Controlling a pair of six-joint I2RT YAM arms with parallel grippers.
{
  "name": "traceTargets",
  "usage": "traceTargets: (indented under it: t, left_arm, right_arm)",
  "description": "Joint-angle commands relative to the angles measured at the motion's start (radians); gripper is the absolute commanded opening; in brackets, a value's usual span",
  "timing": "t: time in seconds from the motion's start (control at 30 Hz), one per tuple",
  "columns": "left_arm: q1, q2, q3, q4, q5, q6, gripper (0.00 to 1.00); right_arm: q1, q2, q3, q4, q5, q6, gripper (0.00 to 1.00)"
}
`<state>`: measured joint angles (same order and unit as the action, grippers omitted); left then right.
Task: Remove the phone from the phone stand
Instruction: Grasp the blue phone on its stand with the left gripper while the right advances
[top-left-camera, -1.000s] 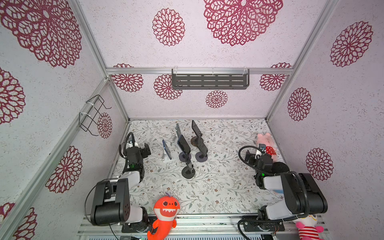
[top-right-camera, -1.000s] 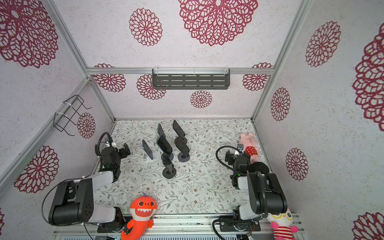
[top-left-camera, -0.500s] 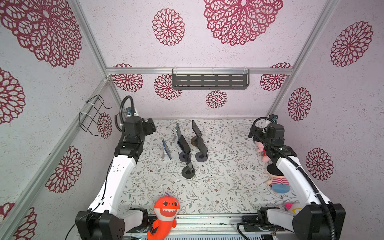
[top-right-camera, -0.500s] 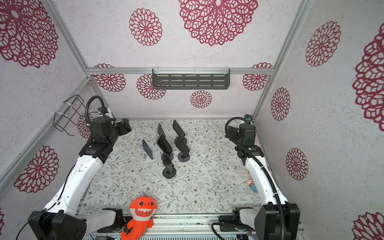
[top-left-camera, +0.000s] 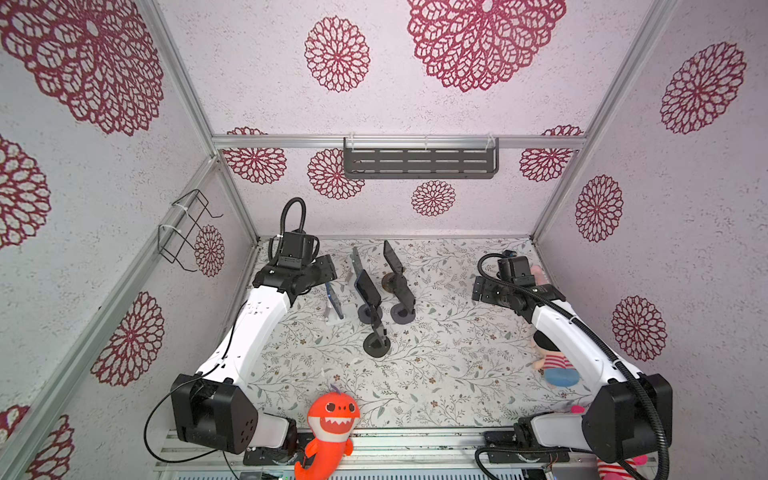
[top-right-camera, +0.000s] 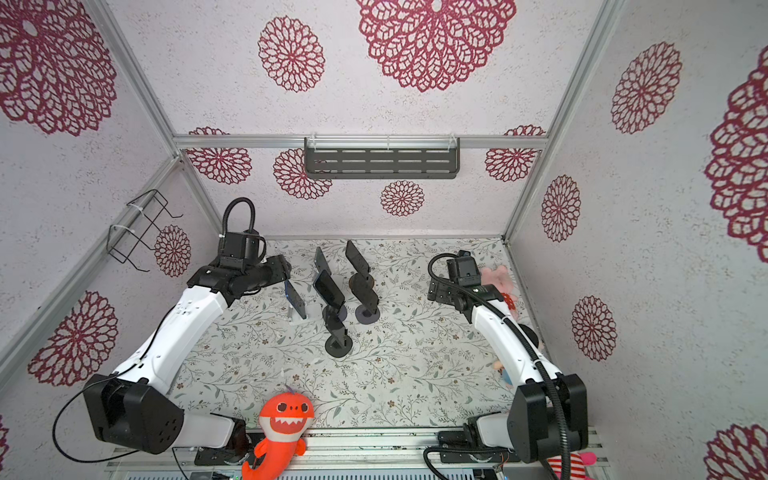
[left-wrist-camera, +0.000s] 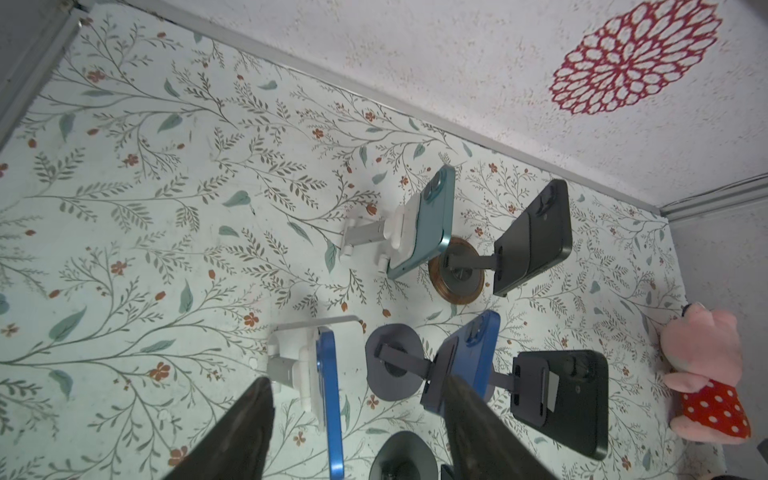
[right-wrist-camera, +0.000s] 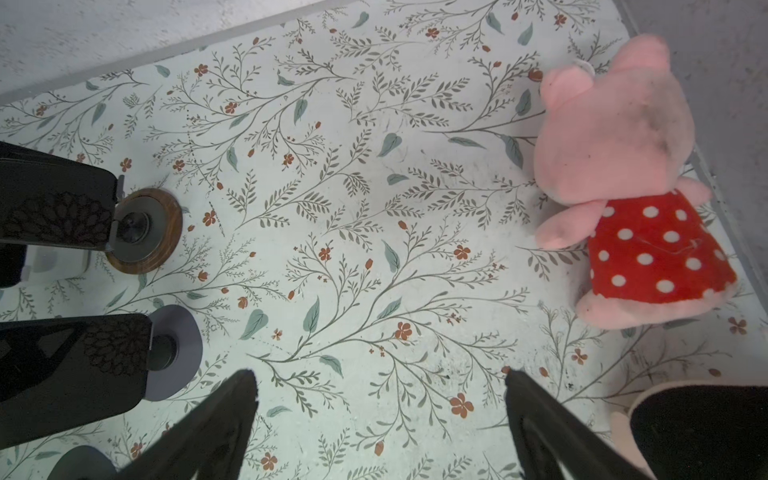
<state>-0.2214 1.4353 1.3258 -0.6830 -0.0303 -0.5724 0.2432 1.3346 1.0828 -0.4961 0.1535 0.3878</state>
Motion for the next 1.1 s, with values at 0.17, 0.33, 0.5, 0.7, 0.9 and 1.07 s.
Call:
traceTargets:
  t: [0.17, 0.33, 0.5, 0.7, 0.9, 1.07]
  left_arm:
    - [-0.032, 0.074, -0.017, -0.053, -0.026, -0.098, 0.57]
    - [-0.035, 0.079, -0.049, -0.039, -0.035, -0.125, 0.51]
    - [-0.038, 0.099, -0.056, -0.041, -0.038, -0.126, 0.44]
    - [-0.042, 0.119, -0.047, -0.048, -0.039, -0.120, 0.30]
    - [-0.048, 0.137, -0.027, -0.069, -0.047, -0.117, 0.17]
    - [-0.059, 0.137, -0.009, -0.090, -0.052, -0.104, 0.09]
  right_arm:
    - [0.010, 0.000, 0.005, 0.019, 0.014, -0.001, 0.96]
    - [0.011, -0.011, -0.020, 0.030, 0.036, -0.012, 0.96]
    - [0.012, -0.005, -0.030, 0.035, 0.043, -0.016, 0.96]
    - [0.014, 0.005, -0.040, 0.036, 0.032, -0.024, 0.96]
    - [0.016, -0.007, -0.046, 0.025, 0.038, -0.035, 0.97]
    - [0.017, -0.018, -0.050, 0.018, 0.049, -0.047, 0.97]
